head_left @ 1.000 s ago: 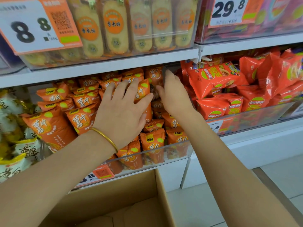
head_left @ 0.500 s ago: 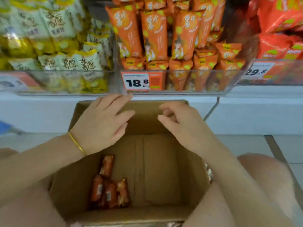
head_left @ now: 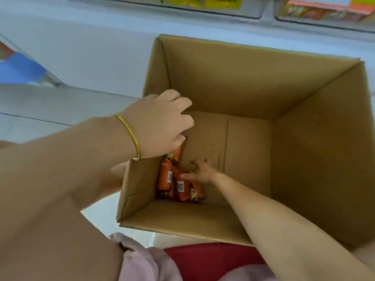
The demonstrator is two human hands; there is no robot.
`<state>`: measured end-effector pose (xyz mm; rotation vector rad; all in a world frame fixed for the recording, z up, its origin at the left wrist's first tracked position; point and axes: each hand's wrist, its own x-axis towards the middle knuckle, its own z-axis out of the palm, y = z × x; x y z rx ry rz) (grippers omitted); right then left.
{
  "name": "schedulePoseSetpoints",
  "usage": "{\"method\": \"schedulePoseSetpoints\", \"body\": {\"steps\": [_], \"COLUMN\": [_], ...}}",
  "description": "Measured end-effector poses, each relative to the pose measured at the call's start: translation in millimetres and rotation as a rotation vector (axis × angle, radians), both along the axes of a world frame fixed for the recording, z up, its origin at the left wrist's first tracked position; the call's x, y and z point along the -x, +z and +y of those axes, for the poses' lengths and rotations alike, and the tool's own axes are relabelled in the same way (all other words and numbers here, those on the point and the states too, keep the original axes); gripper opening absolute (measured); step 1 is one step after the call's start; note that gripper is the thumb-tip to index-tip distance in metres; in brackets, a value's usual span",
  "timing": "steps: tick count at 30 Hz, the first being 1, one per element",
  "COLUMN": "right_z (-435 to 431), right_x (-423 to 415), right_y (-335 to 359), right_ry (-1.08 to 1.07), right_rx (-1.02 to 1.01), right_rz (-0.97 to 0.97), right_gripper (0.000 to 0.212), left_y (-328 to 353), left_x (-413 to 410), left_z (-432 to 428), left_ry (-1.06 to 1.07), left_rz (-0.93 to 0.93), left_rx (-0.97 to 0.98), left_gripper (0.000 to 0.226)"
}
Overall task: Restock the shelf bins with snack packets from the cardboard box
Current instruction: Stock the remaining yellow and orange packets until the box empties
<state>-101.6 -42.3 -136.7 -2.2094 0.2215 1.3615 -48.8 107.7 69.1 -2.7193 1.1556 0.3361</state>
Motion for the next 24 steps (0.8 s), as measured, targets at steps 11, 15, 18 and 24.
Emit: {"method": "schedulePoseSetpoints", "body": {"steps": [11,15,18,24], "right_z": [20,23,25,24], "right_x": [0,1,-2,-3], "right_y": [-31,-36,-39,-51], "right_ry": [0.093,0.046,0.034,0.085], "right_rx": [0.042,0.035,-0.022,-0.035], "right_rz": [0.016,0.070,0.023,0.058], "right_gripper": [0.076,0.085,0.079,0.084], "left_y": [-11,-13,-15,-22], "left_x": [5,4,4,6], "left_z": [24,19,18,9], "left_ry": [-0.030,-0.023,0.002,0.072], "left_rz": [-0.034,-0.038,0.001,0.092], "left_rx": [0.192,0.186,0.180,0.103], "left_gripper": [0.047,0.048,0.046,0.045]}}
